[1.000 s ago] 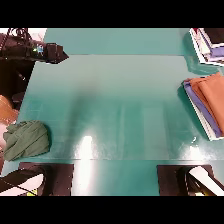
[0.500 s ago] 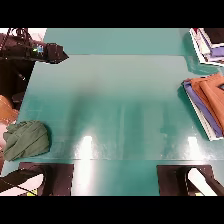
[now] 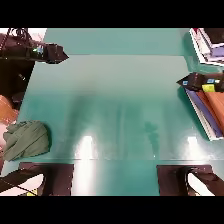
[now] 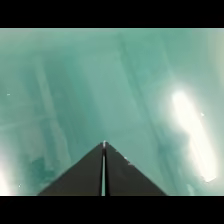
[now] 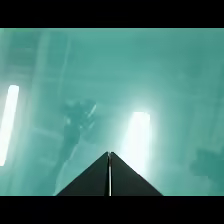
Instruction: Fold the shirts.
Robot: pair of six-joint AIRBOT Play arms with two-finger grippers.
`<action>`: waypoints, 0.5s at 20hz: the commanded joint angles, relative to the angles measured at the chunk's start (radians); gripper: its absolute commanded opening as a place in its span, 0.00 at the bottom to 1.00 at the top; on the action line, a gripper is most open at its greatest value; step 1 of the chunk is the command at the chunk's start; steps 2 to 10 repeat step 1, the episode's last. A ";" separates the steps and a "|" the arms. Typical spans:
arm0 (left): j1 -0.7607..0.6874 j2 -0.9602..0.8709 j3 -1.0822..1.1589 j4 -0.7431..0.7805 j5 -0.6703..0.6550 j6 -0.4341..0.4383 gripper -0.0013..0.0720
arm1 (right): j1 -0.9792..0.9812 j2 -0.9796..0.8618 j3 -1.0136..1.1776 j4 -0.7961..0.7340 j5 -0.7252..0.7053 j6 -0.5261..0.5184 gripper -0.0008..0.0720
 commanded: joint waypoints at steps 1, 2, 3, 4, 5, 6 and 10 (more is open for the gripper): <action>0.000 0.001 0.000 0.000 0.000 0.000 0.05 | 0.054 0.001 0.000 0.002 -0.016 0.000 0.03; 0.000 0.001 0.000 0.000 0.000 0.000 0.05 | 0.054 0.001 0.000 0.002 -0.016 0.000 0.03; 0.000 0.001 0.000 0.000 0.000 0.000 0.05 | 0.054 0.001 0.000 0.002 -0.016 0.000 0.03; 0.000 0.001 0.000 0.000 0.000 0.000 0.05 | 0.054 0.001 0.000 0.002 -0.016 0.000 0.03; 0.000 0.001 0.000 0.000 0.000 0.000 0.05 | 0.054 0.001 0.000 0.002 -0.016 0.000 0.03; 0.000 0.001 0.000 0.000 0.000 0.000 0.05 | 0.054 0.001 0.000 0.002 -0.016 0.000 0.03; 0.000 0.001 0.000 0.000 0.000 0.000 0.05 | 0.054 0.001 0.000 0.002 -0.016 0.000 0.03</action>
